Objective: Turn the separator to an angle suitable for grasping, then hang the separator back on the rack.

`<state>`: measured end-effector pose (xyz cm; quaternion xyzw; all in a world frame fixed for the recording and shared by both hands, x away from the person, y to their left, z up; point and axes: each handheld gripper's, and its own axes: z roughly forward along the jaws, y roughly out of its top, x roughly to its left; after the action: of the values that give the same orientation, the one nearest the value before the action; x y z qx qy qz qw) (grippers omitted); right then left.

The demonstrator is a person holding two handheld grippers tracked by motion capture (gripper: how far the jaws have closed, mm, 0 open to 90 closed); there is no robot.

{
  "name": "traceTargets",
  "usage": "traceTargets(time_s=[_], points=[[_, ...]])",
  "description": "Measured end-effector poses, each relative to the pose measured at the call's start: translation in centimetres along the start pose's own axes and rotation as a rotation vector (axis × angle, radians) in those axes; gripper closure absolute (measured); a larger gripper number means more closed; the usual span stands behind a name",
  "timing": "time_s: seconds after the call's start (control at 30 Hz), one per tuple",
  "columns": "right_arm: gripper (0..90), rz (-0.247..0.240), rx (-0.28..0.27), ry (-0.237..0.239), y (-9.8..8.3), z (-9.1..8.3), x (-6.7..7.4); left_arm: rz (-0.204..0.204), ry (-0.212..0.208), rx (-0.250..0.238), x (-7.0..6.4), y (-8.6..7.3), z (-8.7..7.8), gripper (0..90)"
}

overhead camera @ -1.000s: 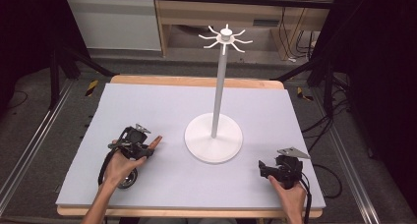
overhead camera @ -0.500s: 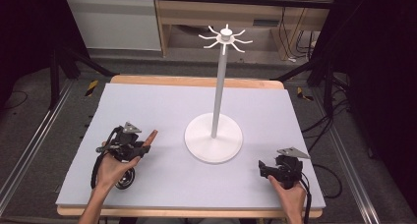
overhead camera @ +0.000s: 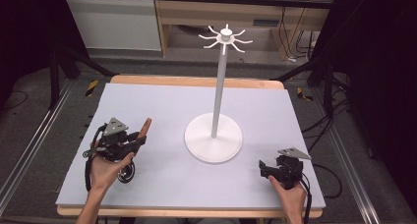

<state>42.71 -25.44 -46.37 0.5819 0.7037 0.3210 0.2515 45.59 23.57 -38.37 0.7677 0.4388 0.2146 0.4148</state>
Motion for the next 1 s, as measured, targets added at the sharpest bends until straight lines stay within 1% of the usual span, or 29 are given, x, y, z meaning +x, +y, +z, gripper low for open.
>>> traceTargets(time_s=[0.07, 0.2, 0.23, 0.27, 0.3, 0.4, 0.47, 0.5, 0.53, 0.57, 0.6, 0.63, 0.73, 0.8, 0.83, 0.97, 1.0], points=[[10.2, -0.001, 0.0, 0.0, 0.0, 0.0, 0.0, 0.005, 0.006, -0.028, -0.2, 0.2, -0.4, 67.6], [10.2, 0.0, -0.004, 0.001, 0.0, 0.0, 0.1, 0.005, -0.003, -0.091, -0.5, 0.6, -1.4, 67.6], [10.2, -0.001, -0.004, 0.0, 0.0, 0.0, 0.1, 0.006, -0.005, -0.102, -0.6, 0.8, -1.6, 67.6], [10.2, -0.001, -0.004, 0.0, 0.0, 0.0, 0.1, 0.006, -0.005, -0.102, -0.6, 0.8, -1.6, 67.6], [10.2, -0.006, -0.004, 0.002, 0.0, 0.0, 0.1, 0.005, -0.011, -0.129, -0.7, 1.2, -2.1, 67.6], [10.2, -0.005, -0.007, 0.0, 0.0, -0.1, 0.1, 0.003, -0.024, -0.166, -1.0, 1.7, -2.8, 67.6], [10.2, 0.001, -0.007, 0.003, 0.0, -0.1, 0.1, 0.005, -0.028, -0.173, -1.1, 2.0, -3.0, 67.6], [10.2, -0.001, -0.007, 0.001, 0.0, -0.1, 0.1, 0.013, -0.028, -0.193, -1.4, 2.4, -3.3, 67.6], [10.2, -0.003, -0.007, 0.001, 0.0, -0.1, 0.1, 0.013, -0.028, -0.193, -1.4, 2.4, -3.3, 67.6], [10.2, -0.004, -0.008, 0.002, -0.1, -0.1, 0.1, 0.014, -0.031, -0.212, -1.6, 2.8, -3.5, 67.6], [10.2, -0.006, -0.01, 0.001, -0.1, -0.1, 0.1, 0.014, -0.031, -0.212, -1.6, 2.8, -3.5, 67.6], [10.2, -0.009, -0.011, 0.001, -0.1, -0.1, 0.2, 0.016, -0.039, -0.227, -1.9, 3.4, -3.7, 67.6], [10.2, -0.016, -0.015, 0.003, -0.1, -0.1, 0.2, 0.024, -0.039, -0.25, -2.3, 4.0, -3.9, 67.6], [10.2, -0.017, -0.015, 0.004, -0.1, -0.2, 0.2, 0.026, -0.045, -0.255, -2.5, 4.3, -4.0, 67.6], [10.2, -0.012, -0.02, 0.006, -0.1, -0.2, 0.2, 0.032, -0.048, -0.27, -2.8, 4.8, -4.2, 67.6], [10.2, -0.017, -0.018, 0.01, -0.1, -0.1, 0.2, 0.031, -0.059, -0.292, -3.2, 5.7, -4.6, 67.6], [10.2, -0.017, -0.017, 0.011, -0.1, -0.1, 0.3, 0.031, -0.059, -0.292, -3.2, 5.7, -4.6, 67.6]])
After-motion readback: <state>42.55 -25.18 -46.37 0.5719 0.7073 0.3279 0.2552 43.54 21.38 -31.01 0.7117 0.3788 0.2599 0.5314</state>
